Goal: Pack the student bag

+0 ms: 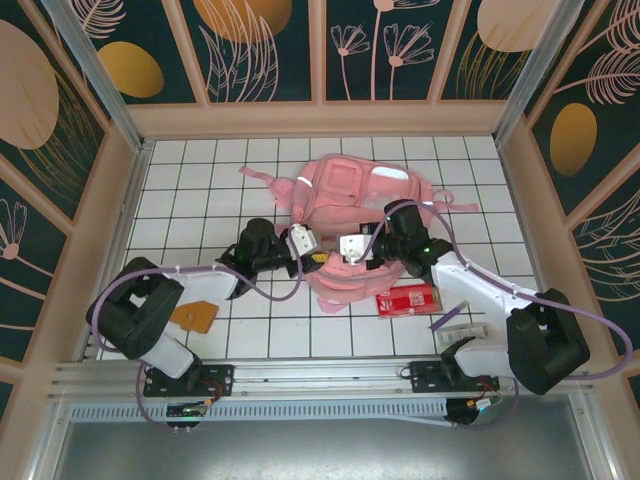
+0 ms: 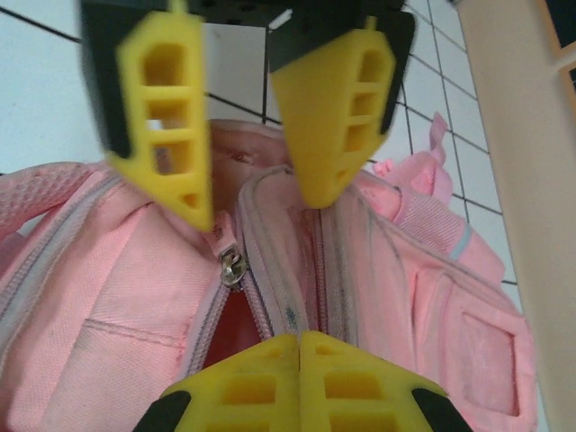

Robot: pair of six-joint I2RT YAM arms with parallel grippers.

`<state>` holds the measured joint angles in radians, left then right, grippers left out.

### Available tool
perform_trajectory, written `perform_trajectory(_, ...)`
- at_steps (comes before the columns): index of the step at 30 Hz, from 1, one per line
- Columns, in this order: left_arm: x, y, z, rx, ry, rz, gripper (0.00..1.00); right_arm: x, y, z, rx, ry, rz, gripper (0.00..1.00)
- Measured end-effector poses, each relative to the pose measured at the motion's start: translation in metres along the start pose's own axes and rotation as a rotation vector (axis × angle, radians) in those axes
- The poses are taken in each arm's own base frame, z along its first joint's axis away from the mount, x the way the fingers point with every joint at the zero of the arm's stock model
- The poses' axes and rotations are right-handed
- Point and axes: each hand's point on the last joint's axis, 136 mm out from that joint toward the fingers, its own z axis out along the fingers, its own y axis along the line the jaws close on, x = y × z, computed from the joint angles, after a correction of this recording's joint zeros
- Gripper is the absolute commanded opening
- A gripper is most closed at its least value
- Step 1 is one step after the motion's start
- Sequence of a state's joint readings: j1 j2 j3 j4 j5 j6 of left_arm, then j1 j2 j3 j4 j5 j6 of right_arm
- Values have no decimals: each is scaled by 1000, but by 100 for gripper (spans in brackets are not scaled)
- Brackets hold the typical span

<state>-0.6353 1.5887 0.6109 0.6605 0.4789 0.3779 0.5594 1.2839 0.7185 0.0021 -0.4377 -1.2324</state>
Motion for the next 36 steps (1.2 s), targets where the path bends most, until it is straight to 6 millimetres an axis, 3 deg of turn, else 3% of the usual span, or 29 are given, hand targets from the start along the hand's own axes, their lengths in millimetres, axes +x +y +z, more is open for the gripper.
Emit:
perform_trajectory(3, 13, 2, 9, 1, 37, -5, 14, 8, 11, 3, -18, 25, 9, 2)
perform_trajectory(5, 19, -3, 11, 26, 51, -2, 0, 12, 14, 5, -23, 40, 14, 15)
perform_trajectory(7, 19, -6, 11, 41, 50, 17, 0, 18, 16, 5, -17, 63, 20, 37)
perform_trajectory(10, 20, -8, 10, 48, 55, 23, 0, 26, 21, 7, -5, 88, 23, 59)
perform_trajectory(11, 19, -8, 9, 48, 55, 22, 0, 29, 25, 7, -9, 94, 28, 76)
perform_trajectory(12, 16, -8, 7, 47, 55, 23, 0, 33, 28, 7, -13, 106, 32, 99)
perform_trajectory(24, -14, -8, 0, 67, -4, 4, 0, 59, 5, -3, 91, 161, 194, 98)
perform_trajectory(28, -20, -7, -3, 61, -21, -17, 21, 60, 3, 0, 119, 181, 169, 81)
perform_trajectory(32, -22, -8, -14, 30, -33, -50, 28, 61, 12, 15, 112, 226, 113, 75)
perform_trajectory(36, -23, -4, -22, -20, -39, -111, 35, 66, 23, 32, 86, 264, 76, 59)
